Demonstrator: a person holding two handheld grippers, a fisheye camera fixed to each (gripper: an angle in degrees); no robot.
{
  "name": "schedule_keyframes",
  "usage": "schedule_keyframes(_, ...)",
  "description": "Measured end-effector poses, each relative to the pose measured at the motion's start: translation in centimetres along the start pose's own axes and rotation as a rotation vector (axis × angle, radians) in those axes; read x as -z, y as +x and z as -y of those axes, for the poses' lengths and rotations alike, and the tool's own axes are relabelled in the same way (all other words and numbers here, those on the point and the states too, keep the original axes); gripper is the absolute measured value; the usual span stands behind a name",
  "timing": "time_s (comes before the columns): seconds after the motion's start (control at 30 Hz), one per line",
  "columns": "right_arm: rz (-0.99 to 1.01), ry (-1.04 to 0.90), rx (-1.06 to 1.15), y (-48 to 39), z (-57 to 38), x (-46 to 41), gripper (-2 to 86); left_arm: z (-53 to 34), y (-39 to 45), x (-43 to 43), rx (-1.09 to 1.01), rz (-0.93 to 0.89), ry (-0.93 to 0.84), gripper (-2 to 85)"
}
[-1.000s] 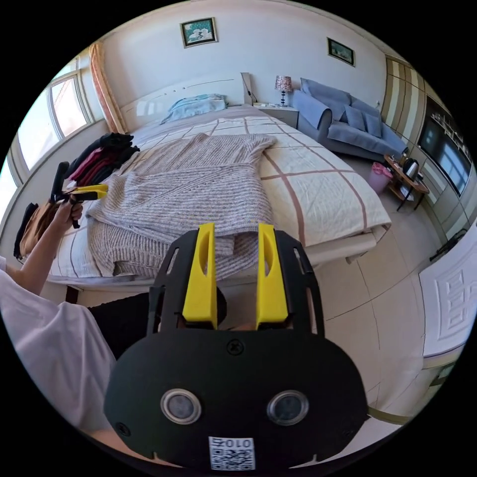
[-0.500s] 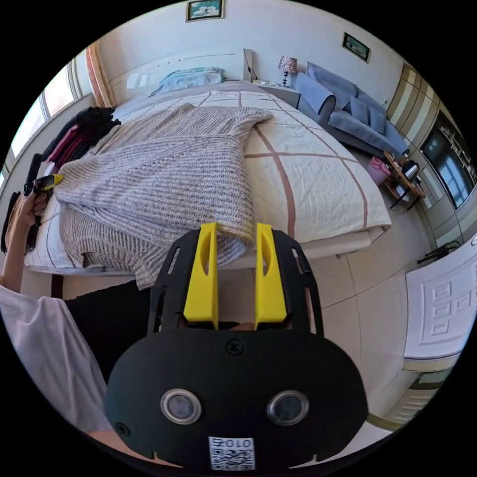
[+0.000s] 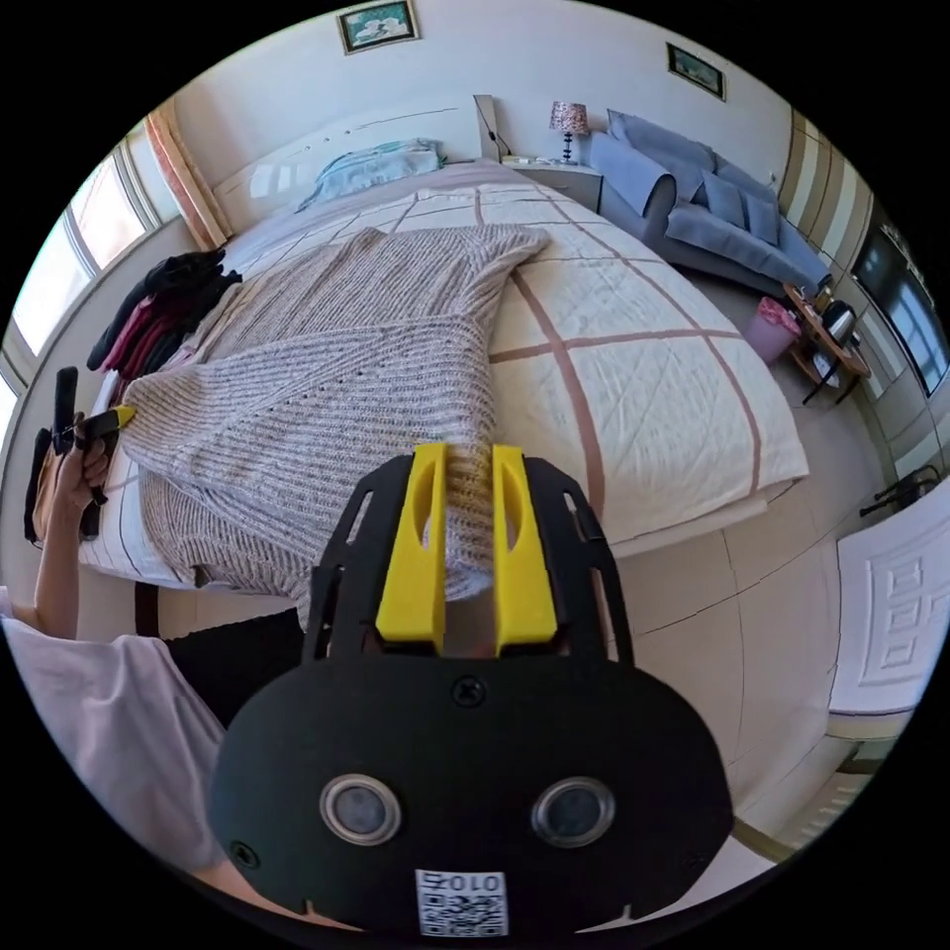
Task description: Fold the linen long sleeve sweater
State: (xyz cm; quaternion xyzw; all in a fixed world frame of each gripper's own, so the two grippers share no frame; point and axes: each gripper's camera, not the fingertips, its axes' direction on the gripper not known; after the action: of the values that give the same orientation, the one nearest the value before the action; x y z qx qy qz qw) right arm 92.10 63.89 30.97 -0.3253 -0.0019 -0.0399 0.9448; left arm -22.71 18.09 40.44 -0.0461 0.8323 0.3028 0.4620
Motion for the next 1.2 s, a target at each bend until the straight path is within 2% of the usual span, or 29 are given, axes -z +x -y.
schedule_keyframes(0.1, 0.089, -0.002, -0.061, 4.2, -1.0, 0.7, 5.5, 1.0, 1.6, 0.4, -0.062, -0.025, 0.014, 3.5)
schedule_keyframes(0.2, 0.151, -0.025, -0.117, 7.7, -1.8, -0.6, 4.9, 2.4, 3.3, -1.0, -0.127, 0.014, -0.056, 3.6)
schedule_keyframes(0.27, 0.474, 0.057, -0.373, 12.9, -4.0, -1.5, 4.4, 2.6, 3.3, -2.1, -0.116, 0.056, -0.092, 4.0)
schedule_keyframes(0.33, 0.612, 0.111, -0.506, 15.0, -6.2, -2.8, 4.3, 2.3, 2.9, -3.0, -0.081, 0.047, -0.111, 4.9)
schedule_keyframes(0.4, 0.6, 0.131, -0.489, 14.8, -6.8, -3.0, 4.7, 1.5, 2.7, -3.0, -0.071, 0.06, -0.111, 5.9)
schedule_keyframes(0.57, 0.177, 0.197, -0.293, 11.3, -5.6, 2.1, 10.6, -0.8, 1.5, 0.1, 0.016, 0.094, -0.045, 8.8)
schedule_keyframes(0.63, 0.131, 0.203, -0.213, 10.4, -4.6, 2.9, 11.5, -1.1, 1.2, 2.1, 0.037, 0.128, 0.011, 9.8)
schedule_keyframes(0.77, 0.075, 0.091, -0.081, 8.1, -2.1, 0.8, 11.2, -0.4, 0.8, 3.6, 0.082, 0.114, 0.07, 10.4)
schedule_keyframes(0.93, 0.086, -0.013, -0.024, 6.3, -0.6, -2.6, 6.0, 2.3, -0.4, -2.0, 0.143, 0.092, -0.106, 8.8)
schedule_keyframes(1.0, 0.066, -0.002, -0.036, 6.1, -0.7, -1.9, 4.7, 3.2, 0.9, -2.6, 0.101, 0.123, -0.106, 7.6)
schedule_keyframes(1.1, 0.193, 0.007, -0.125, 7.7, -1.4, -1.2, 3.9, 4.8, 3.5, -1.7, 0.025, 0.176, -0.073, 6.5)
schedule_keyframes(1.2, 0.286, -0.002, -0.214, 9.1, -2.3, -2.8, 3.6, 5.9, 3.8, -1.5, 0.041, 0.185, -0.103, 6.2)
